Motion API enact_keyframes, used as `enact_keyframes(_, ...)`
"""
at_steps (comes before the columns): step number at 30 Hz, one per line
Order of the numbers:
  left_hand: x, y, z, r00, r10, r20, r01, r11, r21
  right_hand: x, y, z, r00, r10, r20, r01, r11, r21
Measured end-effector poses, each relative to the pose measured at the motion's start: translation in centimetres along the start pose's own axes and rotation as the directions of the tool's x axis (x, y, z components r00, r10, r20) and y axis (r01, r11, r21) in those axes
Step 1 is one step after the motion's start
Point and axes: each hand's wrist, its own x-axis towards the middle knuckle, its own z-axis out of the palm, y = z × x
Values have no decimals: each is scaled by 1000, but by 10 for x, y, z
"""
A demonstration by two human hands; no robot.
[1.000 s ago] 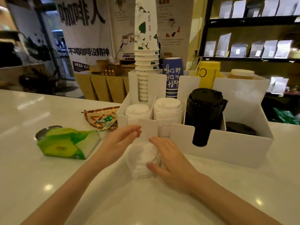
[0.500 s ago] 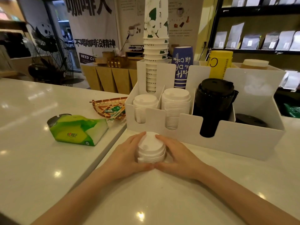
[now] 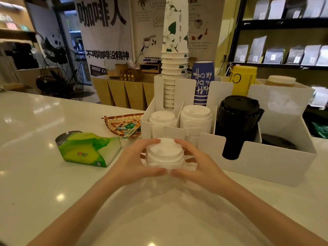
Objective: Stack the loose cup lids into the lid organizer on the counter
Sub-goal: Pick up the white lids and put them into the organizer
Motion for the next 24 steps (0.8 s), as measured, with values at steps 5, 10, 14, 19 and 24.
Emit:
enact_keyframes(5,29,18,-32,995,65,-73,-62,997,42,21,-29,-16,992,-87,-93,87,996,-4)
enact_keyframes(10,64,28,-53,975,138,-175,-141,990,-5,61,-48,-40,980,-137,-145,141,990,15)
enact_keyframes(14,94,22,-51,960,162,-229,-172,985,-25,99,-48,-56,977,-133,-169,120,989,-86)
enact_keyframes(19,117,4,-38,965,107,-239,-116,993,-22,128,-40,-67,990,-105,-92,79,966,-248)
enact_keyframes(24,127,-10,-27,977,42,-209,-26,997,76,141,-24,-68,1000,-21,12,24,916,-401)
